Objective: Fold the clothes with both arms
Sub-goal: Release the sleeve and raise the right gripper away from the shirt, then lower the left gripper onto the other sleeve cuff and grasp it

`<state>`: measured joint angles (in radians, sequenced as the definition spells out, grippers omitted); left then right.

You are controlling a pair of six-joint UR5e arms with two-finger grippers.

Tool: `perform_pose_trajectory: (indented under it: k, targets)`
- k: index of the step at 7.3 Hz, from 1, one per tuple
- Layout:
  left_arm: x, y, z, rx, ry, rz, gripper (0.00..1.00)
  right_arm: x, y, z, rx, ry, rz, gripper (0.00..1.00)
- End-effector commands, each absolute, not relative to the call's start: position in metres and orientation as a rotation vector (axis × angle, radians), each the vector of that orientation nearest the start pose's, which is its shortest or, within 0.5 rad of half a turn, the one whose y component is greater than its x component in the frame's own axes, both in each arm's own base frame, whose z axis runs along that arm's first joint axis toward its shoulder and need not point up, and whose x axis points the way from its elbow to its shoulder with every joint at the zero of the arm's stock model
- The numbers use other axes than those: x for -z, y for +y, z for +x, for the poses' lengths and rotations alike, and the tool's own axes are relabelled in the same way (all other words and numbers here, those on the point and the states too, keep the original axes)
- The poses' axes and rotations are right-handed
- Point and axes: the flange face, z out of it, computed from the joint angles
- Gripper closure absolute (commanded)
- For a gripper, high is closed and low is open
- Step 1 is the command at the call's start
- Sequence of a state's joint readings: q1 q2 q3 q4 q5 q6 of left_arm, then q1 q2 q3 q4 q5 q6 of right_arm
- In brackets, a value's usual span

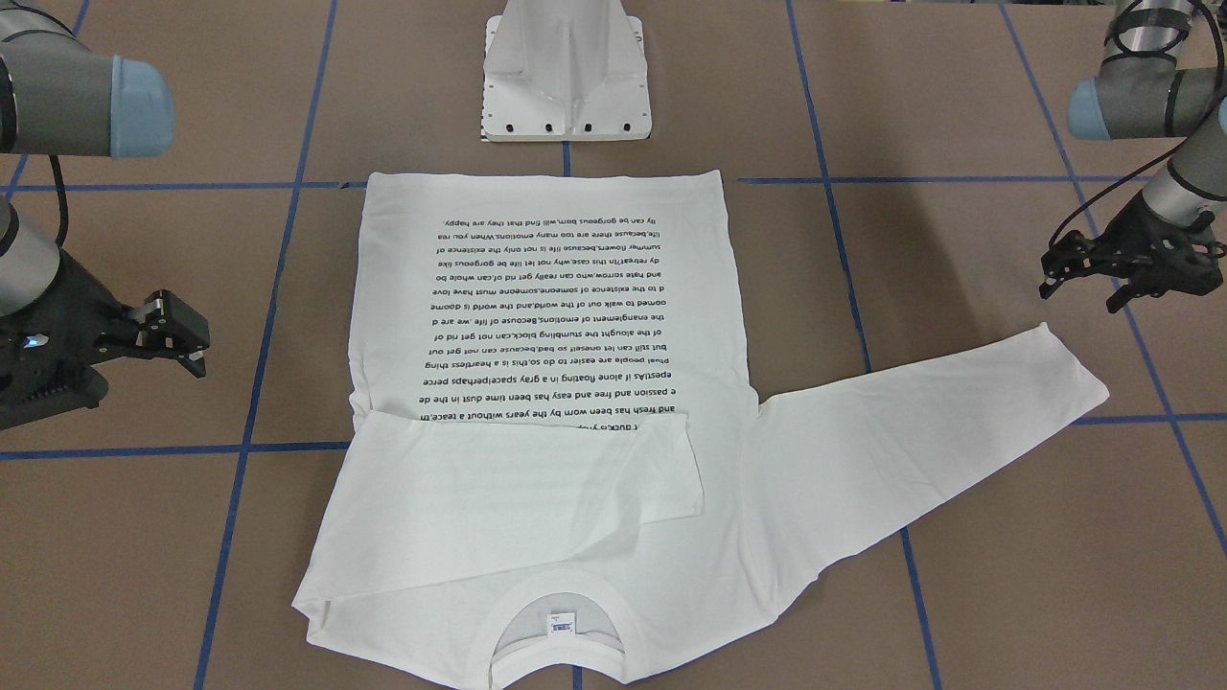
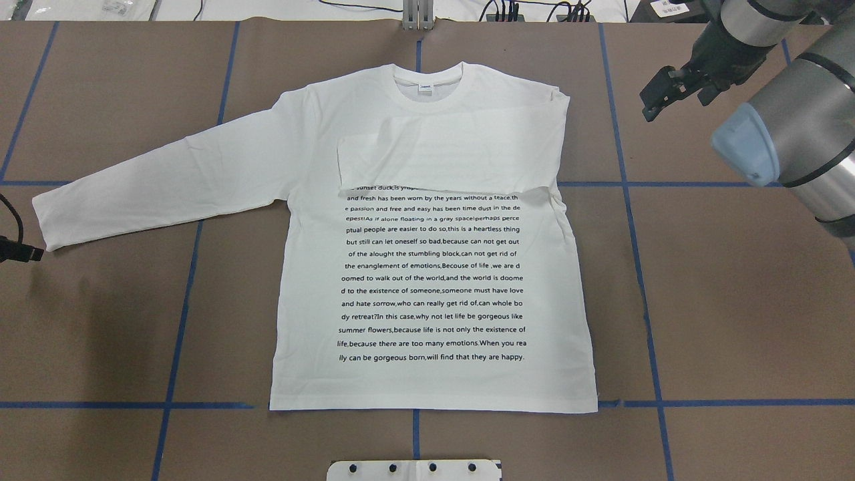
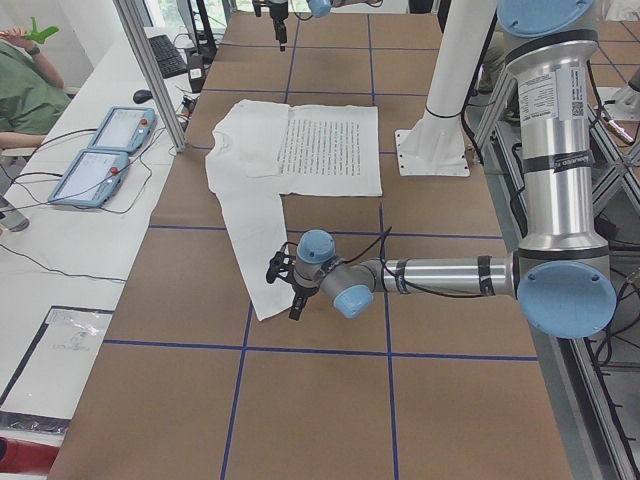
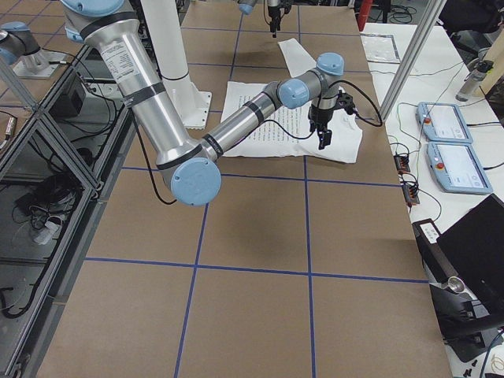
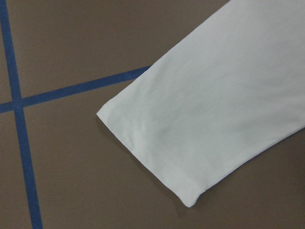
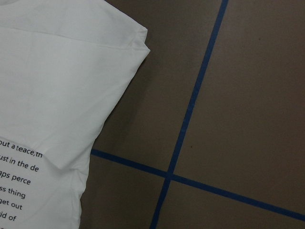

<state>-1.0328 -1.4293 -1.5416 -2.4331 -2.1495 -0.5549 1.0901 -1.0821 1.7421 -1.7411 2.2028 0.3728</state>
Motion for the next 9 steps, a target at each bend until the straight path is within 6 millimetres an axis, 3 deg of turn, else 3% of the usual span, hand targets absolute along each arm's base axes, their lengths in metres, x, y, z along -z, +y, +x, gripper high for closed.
perform_pose_trajectory:
  k: [1,5,7,8,9]
  targets:
    - [-0.648,-0.441,0.186,-0.205,0.836,0.284,0.0,-0.321,-0.597,-0.227,0.253,-0.762,0.174,0.0]
    - [-0.646,-0.447,0.199,-0.221,0.825,0.302,0.03,-0.316,-0.594,-0.226,0.253,-0.765,0.184,0.0]
    - [-0.644,-0.454,0.204,-0.22,0.814,0.314,0.37,-0.316,-0.594,-0.226,0.252,-0.767,0.182,0.0]
    - [-0.644,-0.454,0.204,-0.221,0.814,0.315,0.47,-0.315,-0.594,-0.227,0.252,-0.767,0.184,0.0]
    - [-0.643,-0.454,0.204,-0.221,0.814,0.316,0.47,-0.315,-0.595,-0.226,0.251,-0.767,0.184,0.0]
